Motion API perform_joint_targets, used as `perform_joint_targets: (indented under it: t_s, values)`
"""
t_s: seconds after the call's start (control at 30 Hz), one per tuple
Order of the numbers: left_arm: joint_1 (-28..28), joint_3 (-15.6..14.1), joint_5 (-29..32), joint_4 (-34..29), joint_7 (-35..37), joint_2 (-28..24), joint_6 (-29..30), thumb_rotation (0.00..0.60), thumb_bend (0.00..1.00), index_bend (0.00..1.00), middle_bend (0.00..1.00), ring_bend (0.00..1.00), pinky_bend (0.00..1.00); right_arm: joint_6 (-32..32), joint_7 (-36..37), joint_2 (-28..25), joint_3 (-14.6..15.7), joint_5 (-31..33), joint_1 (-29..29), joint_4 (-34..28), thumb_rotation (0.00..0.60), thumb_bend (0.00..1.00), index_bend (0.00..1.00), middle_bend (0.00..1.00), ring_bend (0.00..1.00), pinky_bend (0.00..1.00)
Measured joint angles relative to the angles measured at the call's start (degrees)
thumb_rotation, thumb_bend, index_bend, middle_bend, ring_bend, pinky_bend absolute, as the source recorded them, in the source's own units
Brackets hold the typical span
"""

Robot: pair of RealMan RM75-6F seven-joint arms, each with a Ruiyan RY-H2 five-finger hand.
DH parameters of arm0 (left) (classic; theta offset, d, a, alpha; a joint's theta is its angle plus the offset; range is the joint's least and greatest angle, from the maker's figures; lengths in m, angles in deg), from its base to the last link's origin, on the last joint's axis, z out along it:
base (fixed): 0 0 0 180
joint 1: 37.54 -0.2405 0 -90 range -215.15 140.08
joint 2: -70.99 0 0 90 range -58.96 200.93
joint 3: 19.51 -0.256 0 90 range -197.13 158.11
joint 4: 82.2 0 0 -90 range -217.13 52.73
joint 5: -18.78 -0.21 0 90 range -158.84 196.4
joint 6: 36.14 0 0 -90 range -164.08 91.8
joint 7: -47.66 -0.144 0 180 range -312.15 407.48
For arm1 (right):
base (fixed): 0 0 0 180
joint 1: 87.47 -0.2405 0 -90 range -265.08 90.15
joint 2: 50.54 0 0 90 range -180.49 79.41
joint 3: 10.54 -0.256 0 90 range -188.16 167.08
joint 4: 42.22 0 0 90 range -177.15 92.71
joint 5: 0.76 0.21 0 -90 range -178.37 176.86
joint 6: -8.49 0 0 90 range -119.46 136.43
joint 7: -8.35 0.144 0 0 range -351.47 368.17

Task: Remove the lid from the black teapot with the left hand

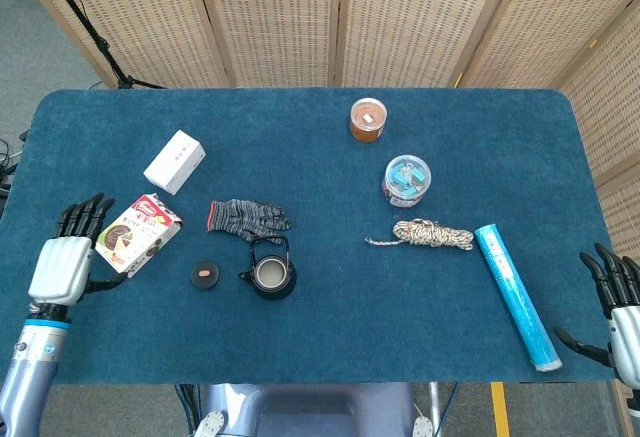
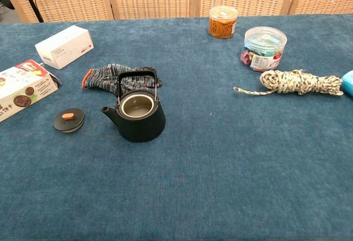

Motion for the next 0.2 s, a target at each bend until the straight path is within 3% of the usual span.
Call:
perform_joint_targets:
  t_s: [0.2]
  values:
    - [-6.25, -1.27, -2.69, 5.22, 10.44, -1.89, 4.01, 0.6, 0.04, 0.0, 0.0, 0.0, 0.0, 0.95, -0.25, 0.07, -0.09, -0.28, 0.41, -0.07, 0.6, 0.07, 0.0, 0.0, 0.0, 0.0]
